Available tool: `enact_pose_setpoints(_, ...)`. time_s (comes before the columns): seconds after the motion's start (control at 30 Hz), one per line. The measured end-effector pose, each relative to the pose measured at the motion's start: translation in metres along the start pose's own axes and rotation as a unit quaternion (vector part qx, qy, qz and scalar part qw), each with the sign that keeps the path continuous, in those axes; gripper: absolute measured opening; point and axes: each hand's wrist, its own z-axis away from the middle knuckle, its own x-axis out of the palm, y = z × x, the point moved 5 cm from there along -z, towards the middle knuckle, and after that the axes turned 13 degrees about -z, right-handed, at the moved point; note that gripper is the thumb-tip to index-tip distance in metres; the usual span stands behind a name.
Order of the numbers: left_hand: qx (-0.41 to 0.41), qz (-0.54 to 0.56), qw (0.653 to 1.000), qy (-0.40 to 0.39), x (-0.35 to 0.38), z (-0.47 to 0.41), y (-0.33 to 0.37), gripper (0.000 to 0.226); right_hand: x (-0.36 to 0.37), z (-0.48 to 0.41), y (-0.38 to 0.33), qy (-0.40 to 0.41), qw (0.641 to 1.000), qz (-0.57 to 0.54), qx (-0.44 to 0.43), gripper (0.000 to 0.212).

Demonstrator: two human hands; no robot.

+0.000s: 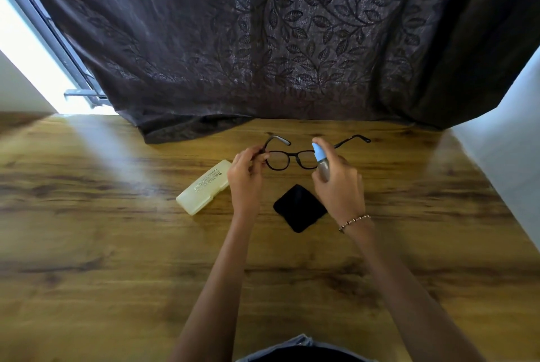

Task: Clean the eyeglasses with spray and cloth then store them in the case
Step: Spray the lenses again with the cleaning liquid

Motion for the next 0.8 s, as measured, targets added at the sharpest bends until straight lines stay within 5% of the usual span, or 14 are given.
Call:
enact_pose_setpoints(0.3,0.007,-0.006,1.0,0.002,-0.001,0.001,0.001,0.018,-0.003,0.004,0.003,0.04,0.999,-0.013,0.007,0.056)
enact_pose_setpoints(0.5,0.001,-0.002,1.0,-0.005,0.0,0.001,0.002,0.017,0.004,0.001,0.012,-0.026,0.999,0.032,0.012,0.061)
enact_pose_setpoints(0.8,-0.011,-0.006,1.0,-0.006,0.0,0.001,0.001,0.018,0.007,0.011,0.024,-0.019,0.998,-0.055,0.018,0.054)
